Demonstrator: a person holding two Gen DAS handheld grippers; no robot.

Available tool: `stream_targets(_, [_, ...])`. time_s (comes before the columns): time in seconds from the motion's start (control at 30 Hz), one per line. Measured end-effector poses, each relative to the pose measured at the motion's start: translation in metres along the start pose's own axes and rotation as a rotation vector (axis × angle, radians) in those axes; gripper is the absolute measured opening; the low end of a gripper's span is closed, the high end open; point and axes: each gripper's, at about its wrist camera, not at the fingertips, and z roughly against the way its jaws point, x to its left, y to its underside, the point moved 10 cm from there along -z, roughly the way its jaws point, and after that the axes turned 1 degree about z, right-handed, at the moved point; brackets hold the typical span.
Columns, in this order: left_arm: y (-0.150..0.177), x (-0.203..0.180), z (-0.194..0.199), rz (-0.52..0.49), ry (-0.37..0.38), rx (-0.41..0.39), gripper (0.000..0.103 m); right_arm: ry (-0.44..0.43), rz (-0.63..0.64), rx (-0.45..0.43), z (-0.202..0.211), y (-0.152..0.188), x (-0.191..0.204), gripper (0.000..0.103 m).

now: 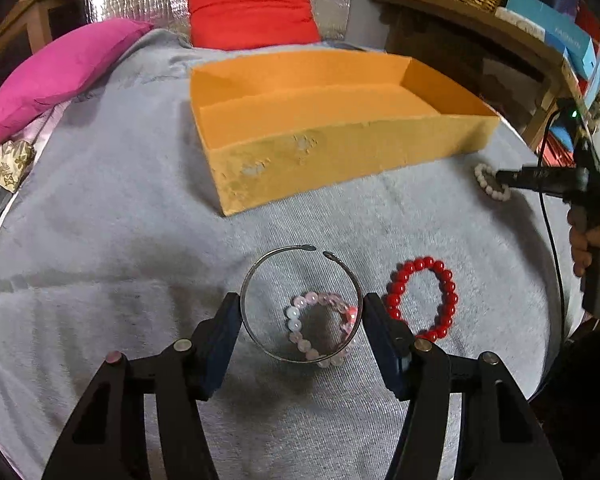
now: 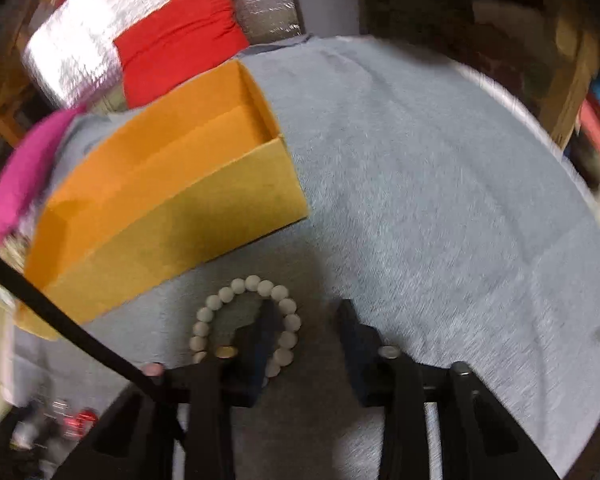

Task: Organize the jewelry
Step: 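Move the left tool to the silver bangle while the right tool approaches the white bead bracelet, then grasp the silver bangle with the left tool while the right tool grasps the white bead bracelet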

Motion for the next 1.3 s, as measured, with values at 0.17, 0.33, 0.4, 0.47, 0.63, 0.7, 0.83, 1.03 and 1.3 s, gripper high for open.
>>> stream_targets(0.17, [-0.009,-0.003,0.008,0.01,0.008,-0.047,0.063,0.012,0.083,-0.031,0.007,0.002,0.018,0.01])
stream_targets(0.33, [-0.02,-0.007,0.011,0.028,0.011,-0.08,0.063,-0.048,0.107,-0.114,0.029,-0.005,0.037,0.01])
stream_targets(0.4, [-0.024,-0.009,0.012,0.032,0.013,-0.09,0.063,-0.085,0.106,-0.141,0.039,-0.006,0.043,0.01])
stream_targets(0.47, [-0.029,-0.012,0.012,0.038,0.012,-0.096,0.063,-0.117,0.108,-0.164,0.047,-0.005,0.051,0.01])
stream_targets(0.63, [-0.036,-0.02,0.009,0.048,0.003,-0.107,0.063,-0.17,0.127,-0.225,0.063,-0.009,0.068,0.01])
stream_targets(0.7, [-0.038,-0.022,0.007,0.046,-0.01,-0.11,0.063,-0.181,0.128,-0.226,0.063,-0.011,0.075,0.01])
stream_targets(0.83, [-0.043,-0.029,0.004,0.053,-0.011,-0.113,0.063,-0.209,0.129,-0.238,0.068,-0.01,0.082,0.01])
stream_targets(1.03, [-0.052,-0.036,0.002,0.068,-0.016,-0.123,0.063,-0.254,0.138,-0.287,0.082,-0.012,0.094,0.011])
stream_targets(1.3, [-0.062,-0.036,0.005,0.084,-0.063,-0.148,0.063,-0.27,0.138,-0.318,0.088,-0.016,0.097,0.011])
